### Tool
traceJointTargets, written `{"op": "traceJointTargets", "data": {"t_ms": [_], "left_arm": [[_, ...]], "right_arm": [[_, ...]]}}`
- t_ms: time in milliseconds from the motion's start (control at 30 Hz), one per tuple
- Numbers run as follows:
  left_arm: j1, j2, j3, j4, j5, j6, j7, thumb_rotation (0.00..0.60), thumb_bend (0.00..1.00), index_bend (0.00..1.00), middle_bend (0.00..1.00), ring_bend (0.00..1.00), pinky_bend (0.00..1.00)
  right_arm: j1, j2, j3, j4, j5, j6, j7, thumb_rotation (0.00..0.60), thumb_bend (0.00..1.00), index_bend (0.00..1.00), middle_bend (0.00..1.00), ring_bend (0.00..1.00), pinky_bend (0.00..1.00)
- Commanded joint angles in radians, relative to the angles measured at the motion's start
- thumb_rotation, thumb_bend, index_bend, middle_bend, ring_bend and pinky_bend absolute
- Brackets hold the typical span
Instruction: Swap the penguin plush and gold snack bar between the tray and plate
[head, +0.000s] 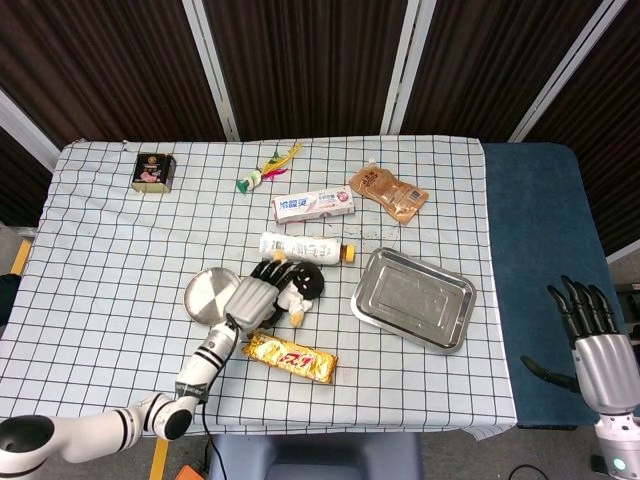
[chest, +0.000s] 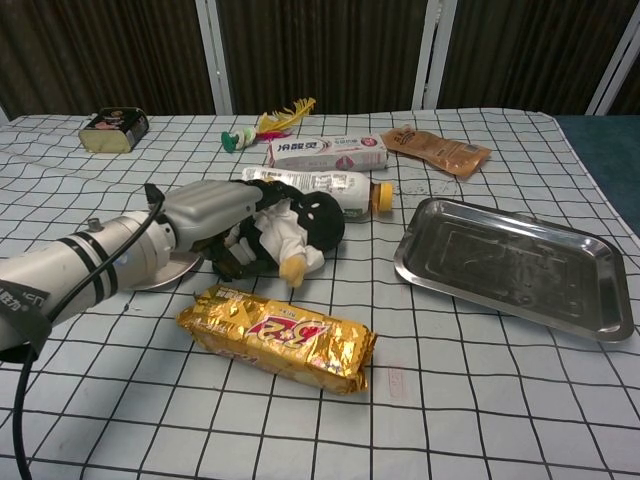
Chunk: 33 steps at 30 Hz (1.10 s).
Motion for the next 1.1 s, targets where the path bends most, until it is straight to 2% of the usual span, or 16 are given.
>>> {"op": "traceJointTargets", "data": {"t_ms": [33, 233, 333, 400, 500, 600, 667, 767, 1100], "left_arm": [[-0.011, -0.03, 0.005, 0.045, -0.008, -0.009, -0.016, 0.6, 0.4, 0.0, 0.0, 0.0, 0.07], [-0.015, -0.114, 0.015, 0.175, 0.043, 0.051, -0.098, 0.6, 0.4, 0.0, 0.01, 0.0, 0.09], [-0.012, -0.156, 0.028, 0.251, 0.098, 0.117, -0.148, 0.6, 0.4, 0.08, 0.15, 0.1, 0.25], [-0.011, -0.176, 0.043, 0.298, 0.135, 0.147, -0.19, 0.6, 0.43, 0.18, 0.29, 0.23, 0.39], [-0.006, -0.201, 0.057, 0.35, 0.164, 0.177, -0.237, 0.6, 0.49, 0.3, 0.42, 0.36, 0.53], [0.0, -0.214, 0.065, 0.384, 0.179, 0.195, -0.262, 0.6, 0.55, 0.41, 0.5, 0.47, 0.66], [0.009, -0.214, 0.065, 0.391, 0.187, 0.218, -0.277, 0.6, 0.57, 0.46, 0.53, 0.52, 0.7], [0.025, -0.192, 0.067, 0.379, 0.2, 0.256, -0.282, 0.6, 0.58, 0.51, 0.56, 0.55, 0.73], [0.103, -0.037, 0.073, 0.2, 0.223, 0.373, -0.223, 0.6, 0.58, 0.53, 0.58, 0.55, 0.73]], "right_arm": [[0.0, 0.001, -0.001, -0.001, -0.001, 0.0, 0.001, 0.6, 0.09, 0.0, 0.0, 0.0, 0.0], [-0.001, 0.004, -0.001, 0.0, -0.003, 0.001, 0.009, 0.6, 0.09, 0.0, 0.0, 0.0, 0.0], [-0.001, 0.004, 0.0, 0.0, -0.002, 0.001, 0.011, 0.6, 0.09, 0.0, 0.0, 0.0, 0.0], [-0.001, 0.004, 0.0, 0.0, -0.003, 0.001, 0.012, 0.6, 0.09, 0.0, 0.0, 0.0, 0.0], [-0.001, 0.004, 0.0, 0.001, -0.006, 0.003, 0.011, 0.6, 0.09, 0.0, 0.0, 0.0, 0.0], [-0.001, 0.003, -0.001, 0.002, -0.006, 0.001, 0.008, 0.6, 0.09, 0.0, 0.0, 0.0, 0.0], [0.0, 0.003, -0.001, 0.002, -0.006, -0.001, 0.006, 0.6, 0.09, 0.0, 0.0, 0.0, 0.0], [0.001, 0.002, -0.001, 0.001, -0.003, -0.006, 0.001, 0.6, 0.09, 0.0, 0.0, 0.0, 0.0], [0.005, -0.003, -0.002, -0.004, 0.002, -0.022, -0.02, 0.6, 0.09, 0.0, 0.0, 0.0, 0.0]]}}
